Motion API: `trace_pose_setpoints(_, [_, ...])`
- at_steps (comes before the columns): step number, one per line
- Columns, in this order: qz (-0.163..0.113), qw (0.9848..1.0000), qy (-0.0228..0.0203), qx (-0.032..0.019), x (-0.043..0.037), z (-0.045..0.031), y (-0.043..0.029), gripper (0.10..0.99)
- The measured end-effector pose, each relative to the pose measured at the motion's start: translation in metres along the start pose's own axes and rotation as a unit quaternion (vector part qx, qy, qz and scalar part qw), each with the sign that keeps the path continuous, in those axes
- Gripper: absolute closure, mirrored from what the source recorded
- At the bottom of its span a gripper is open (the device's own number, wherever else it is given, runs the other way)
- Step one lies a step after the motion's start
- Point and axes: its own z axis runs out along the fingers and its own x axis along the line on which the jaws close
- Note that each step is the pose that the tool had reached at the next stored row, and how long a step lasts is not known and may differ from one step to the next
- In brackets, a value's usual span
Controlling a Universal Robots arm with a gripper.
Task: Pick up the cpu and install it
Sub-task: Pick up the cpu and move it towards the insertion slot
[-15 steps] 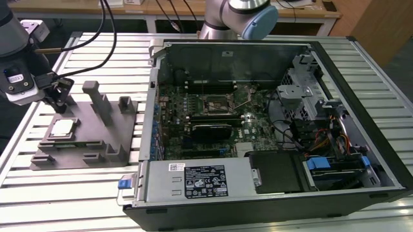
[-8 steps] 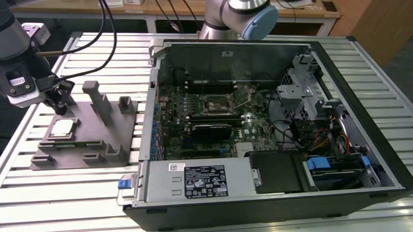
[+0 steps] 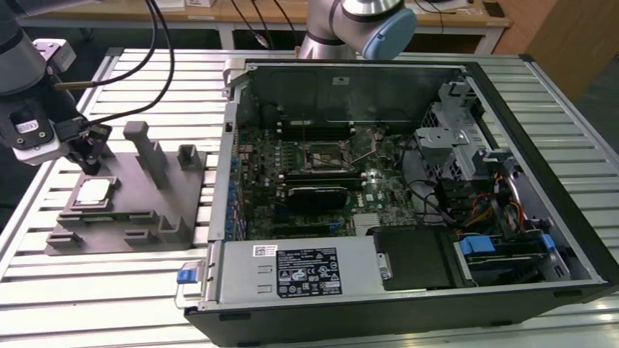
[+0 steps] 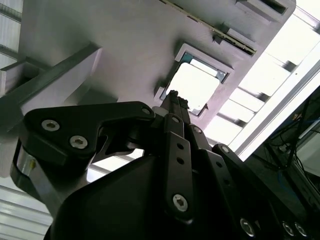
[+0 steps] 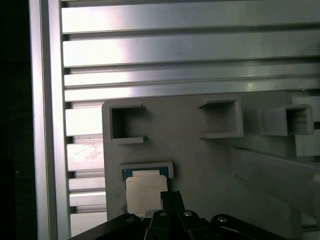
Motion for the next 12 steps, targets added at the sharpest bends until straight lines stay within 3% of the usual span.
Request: trace_pose_setpoints(12, [0.0, 1.0, 0.0, 0.0, 0.0037, 0.0071, -0.0015, 0.98])
